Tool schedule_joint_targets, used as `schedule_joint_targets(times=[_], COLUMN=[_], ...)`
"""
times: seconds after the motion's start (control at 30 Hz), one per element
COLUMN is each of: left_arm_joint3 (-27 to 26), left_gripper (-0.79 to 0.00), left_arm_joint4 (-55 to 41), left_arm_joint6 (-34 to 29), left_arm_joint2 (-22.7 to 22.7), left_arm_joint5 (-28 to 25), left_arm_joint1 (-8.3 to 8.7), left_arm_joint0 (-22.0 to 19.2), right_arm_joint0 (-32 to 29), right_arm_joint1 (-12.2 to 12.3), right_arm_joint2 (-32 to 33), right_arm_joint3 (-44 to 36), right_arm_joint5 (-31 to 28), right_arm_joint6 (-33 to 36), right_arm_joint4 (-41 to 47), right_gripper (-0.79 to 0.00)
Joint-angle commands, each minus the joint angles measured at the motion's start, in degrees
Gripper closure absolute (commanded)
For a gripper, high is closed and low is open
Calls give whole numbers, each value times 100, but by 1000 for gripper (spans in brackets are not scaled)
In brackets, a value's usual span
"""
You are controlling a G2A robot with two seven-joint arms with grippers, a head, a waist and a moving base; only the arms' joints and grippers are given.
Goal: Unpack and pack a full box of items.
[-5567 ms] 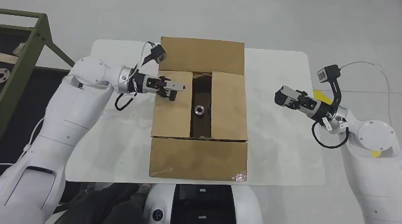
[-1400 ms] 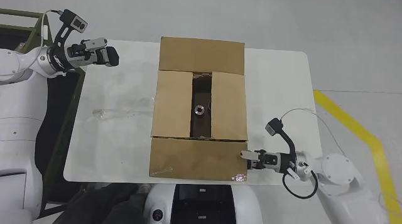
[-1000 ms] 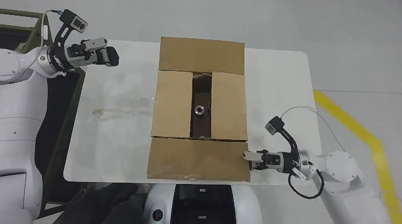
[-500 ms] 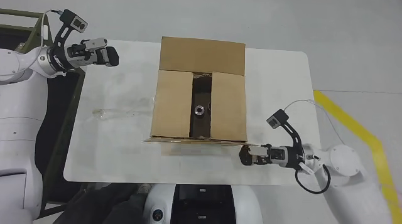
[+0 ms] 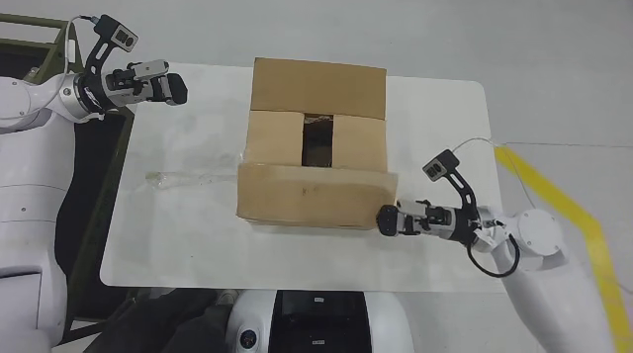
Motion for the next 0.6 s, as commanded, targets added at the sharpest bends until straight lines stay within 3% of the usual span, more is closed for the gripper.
schedule_joint_targets(times=[0.0,0.57], left_arm_joint3=[0,0], left_gripper=[-785,-785], left_arm_joint4=[0,0], left_arm_joint6=[0,0], left_arm_joint2=[0,0], left_arm_joint5=[0,0], left_arm_joint1=[0,0], left_arm_joint0=[0,0], right_arm_joint0=[101,517], right_arm_joint1=[-11,-79], right_arm_joint2=[-58,-394], right_arm_joint3=[90,561], right_arm_joint5=[18,-31], right_arm_joint6=[-55,-479], right_arm_joint4=[26,-28], right_gripper=[-785,-785])
